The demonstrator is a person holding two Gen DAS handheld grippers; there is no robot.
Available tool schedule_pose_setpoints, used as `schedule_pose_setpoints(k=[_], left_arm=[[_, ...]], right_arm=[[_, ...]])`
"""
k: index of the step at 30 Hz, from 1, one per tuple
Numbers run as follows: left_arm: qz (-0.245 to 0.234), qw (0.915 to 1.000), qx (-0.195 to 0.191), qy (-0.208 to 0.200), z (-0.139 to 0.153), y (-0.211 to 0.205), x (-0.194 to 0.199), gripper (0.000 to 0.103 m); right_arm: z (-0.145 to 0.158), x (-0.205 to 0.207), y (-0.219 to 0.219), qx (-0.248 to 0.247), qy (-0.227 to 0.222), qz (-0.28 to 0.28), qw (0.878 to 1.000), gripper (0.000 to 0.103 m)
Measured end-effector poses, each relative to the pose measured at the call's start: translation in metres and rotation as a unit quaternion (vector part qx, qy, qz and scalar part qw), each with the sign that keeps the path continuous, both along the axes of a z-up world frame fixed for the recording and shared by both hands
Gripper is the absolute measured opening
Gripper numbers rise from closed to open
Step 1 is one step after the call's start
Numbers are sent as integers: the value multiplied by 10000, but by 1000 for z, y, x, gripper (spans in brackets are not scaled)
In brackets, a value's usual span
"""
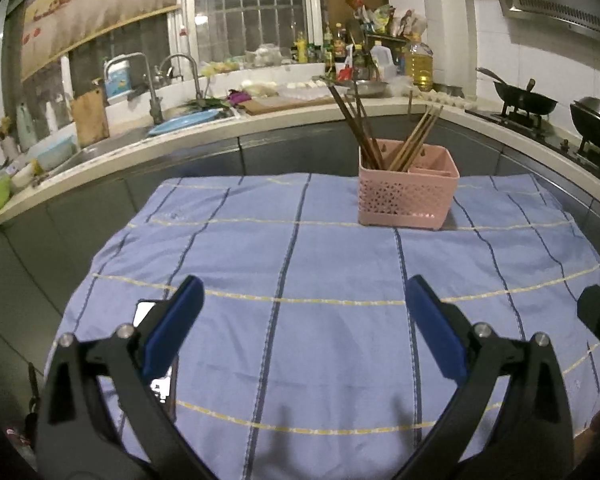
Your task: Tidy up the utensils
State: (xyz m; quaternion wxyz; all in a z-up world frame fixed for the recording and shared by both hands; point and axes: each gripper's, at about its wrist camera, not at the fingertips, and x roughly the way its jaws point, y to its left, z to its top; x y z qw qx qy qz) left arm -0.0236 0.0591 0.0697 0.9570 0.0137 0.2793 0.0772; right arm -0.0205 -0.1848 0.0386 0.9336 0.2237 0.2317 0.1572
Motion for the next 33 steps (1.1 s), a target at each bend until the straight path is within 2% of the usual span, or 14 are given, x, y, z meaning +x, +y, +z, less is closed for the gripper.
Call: schedule_pose_setpoints(k=[15, 33], left_arm=[[140, 9989, 307, -328, 20, -14, -13, 97], [140, 9981, 478, -365, 20, -18, -20, 97]], right_arm=[[9, -5, 0, 157, -73, 186, 9997, 95], [7, -6, 2, 173, -41, 235, 9996, 94]])
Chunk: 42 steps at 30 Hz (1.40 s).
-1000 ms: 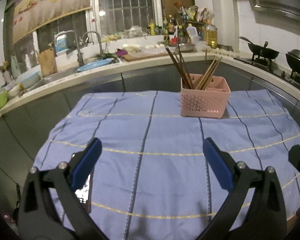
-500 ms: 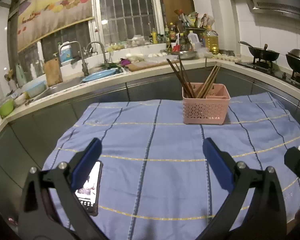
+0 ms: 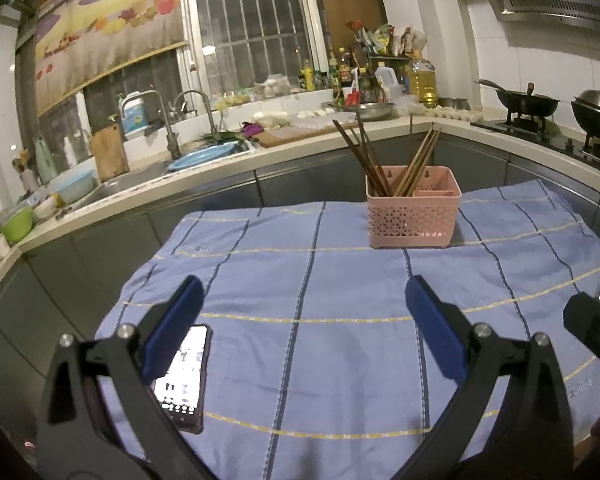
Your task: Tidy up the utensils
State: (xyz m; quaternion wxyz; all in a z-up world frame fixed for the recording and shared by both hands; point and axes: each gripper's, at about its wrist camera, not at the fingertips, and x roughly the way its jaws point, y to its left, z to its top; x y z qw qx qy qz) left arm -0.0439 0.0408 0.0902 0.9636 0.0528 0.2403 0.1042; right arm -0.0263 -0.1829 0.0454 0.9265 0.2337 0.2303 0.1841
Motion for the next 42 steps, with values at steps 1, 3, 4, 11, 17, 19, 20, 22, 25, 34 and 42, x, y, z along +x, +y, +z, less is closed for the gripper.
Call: schedule_pose_setpoints(k=[1, 3, 4, 11, 17, 19, 20, 22, 25, 34, 42], left_arm=[[-12, 10000, -3, 10, 0, 0, 0, 97], [-13, 10000, -10, 21, -1, 0, 0, 97], [-12, 10000, -5, 23, -1, -1, 0, 97], [-97, 9999, -86, 9, 0, 0, 0, 97], [-119, 9999, -50, -35, 1, -2, -2, 97], [-116, 9999, -58, -43, 1, -2, -3, 97], [-115, 9999, -58, -47, 1, -2, -2, 97], [-107, 9999, -46, -56, 1, -1, -2, 97], [-56, 9999, -53, -89, 4, -2, -4, 97], [-23, 10000, -53, -65, 5, -4, -7, 97], [-65, 10000, -30, -47, 1, -9, -11, 97]], right_arm=[[-1, -1, 1, 3, 9, 0, 10000, 94], [-1, 0, 0, 14, 22, 7, 10000, 94], [-2, -1, 1, 18, 32, 3, 10000, 94], [-5, -2, 2, 27, 49, 2, 10000, 94], [-6, -3, 3, 32, 55, -4, 10000, 95], [-6, -5, 4, 26, 45, -8, 10000, 94], [-5, -4, 4, 27, 48, -10, 10000, 94], [-5, -3, 4, 33, 56, -12, 10000, 94], [-5, -4, 4, 25, 51, -12, 10000, 95], [-5, -6, 5, 28, 39, -25, 10000, 94], [3, -15, 8, -120, -143, -98, 9998, 95]])
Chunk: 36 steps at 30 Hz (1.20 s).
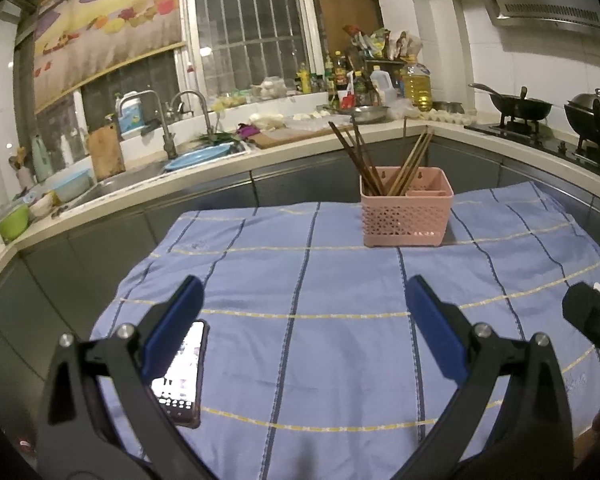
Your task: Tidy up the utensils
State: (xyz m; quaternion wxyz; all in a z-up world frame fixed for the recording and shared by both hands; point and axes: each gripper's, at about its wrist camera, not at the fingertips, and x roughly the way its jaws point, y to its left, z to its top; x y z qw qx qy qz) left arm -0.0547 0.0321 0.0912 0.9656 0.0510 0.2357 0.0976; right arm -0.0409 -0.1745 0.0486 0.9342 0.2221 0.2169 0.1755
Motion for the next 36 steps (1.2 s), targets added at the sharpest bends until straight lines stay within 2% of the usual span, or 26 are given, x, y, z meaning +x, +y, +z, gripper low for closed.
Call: schedule_pose_setpoints(k=[36], left_arm=[[-69, 9999, 2, 85, -8, -4, -2, 97]], right_arm=[[5, -5, 5, -37, -40, -16, 10000, 95]])
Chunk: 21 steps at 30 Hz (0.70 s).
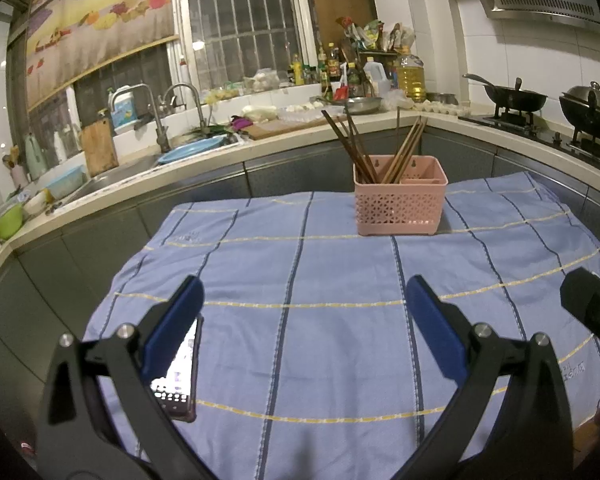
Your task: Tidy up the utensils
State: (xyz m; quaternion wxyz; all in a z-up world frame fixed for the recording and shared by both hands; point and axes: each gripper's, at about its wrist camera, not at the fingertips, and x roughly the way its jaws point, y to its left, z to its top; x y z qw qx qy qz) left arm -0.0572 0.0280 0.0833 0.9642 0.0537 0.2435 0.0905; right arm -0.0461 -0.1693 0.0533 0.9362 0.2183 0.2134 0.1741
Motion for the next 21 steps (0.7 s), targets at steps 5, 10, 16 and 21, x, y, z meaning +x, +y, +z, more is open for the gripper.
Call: schedule_pose_setpoints(k=[5, 10, 16, 21], left_arm=[[-25, 10000, -35, 30, -5, -1, -1, 97], [-13, 10000, -29, 32, -6, -2, -2, 97], [-21, 10000, -26, 48, -6, 0, -1, 97], [-1, 10000, -17, 97, -15, -3, -5, 97]], right_arm=[[0, -2, 3, -13, -5, 8, 10000, 95], [1, -3, 4, -8, 2, 2, 10000, 94], [0, -4, 7, -19, 13, 18, 10000, 95], [-2, -7, 9, -28, 41, 46, 10000, 95]])
